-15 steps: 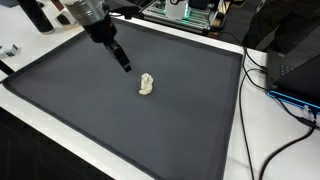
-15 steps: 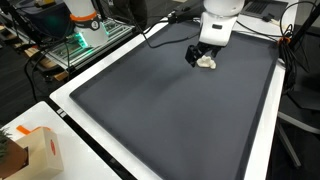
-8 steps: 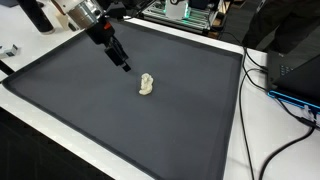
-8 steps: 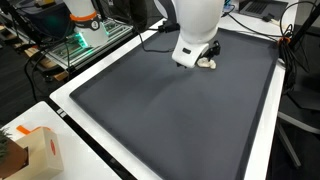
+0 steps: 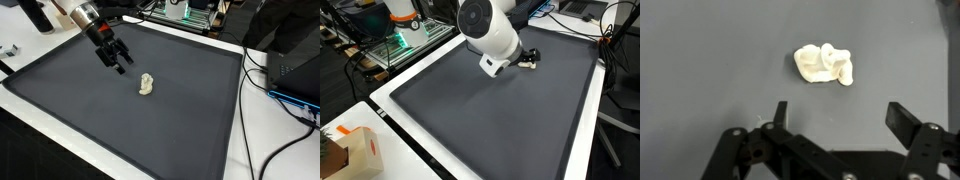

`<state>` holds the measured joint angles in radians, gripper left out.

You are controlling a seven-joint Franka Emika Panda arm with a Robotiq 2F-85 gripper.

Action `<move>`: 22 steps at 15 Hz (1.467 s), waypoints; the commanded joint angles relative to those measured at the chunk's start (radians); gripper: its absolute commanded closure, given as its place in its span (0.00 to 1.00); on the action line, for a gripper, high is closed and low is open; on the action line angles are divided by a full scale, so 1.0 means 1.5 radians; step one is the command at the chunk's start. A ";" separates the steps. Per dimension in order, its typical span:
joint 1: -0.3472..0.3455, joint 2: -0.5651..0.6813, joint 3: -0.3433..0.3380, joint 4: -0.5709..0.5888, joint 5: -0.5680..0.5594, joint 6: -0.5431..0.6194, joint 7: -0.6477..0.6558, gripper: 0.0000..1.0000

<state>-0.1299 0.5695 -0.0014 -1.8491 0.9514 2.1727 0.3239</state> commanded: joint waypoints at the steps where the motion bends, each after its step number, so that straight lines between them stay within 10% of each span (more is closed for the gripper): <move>1: -0.008 0.008 0.000 -0.021 0.083 0.003 -0.045 0.00; 22: 0.010 0.078 -0.026 0.055 0.072 -0.105 -0.044 0.00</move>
<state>-0.1304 0.6562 -0.0159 -1.8236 1.1057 2.0730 0.2304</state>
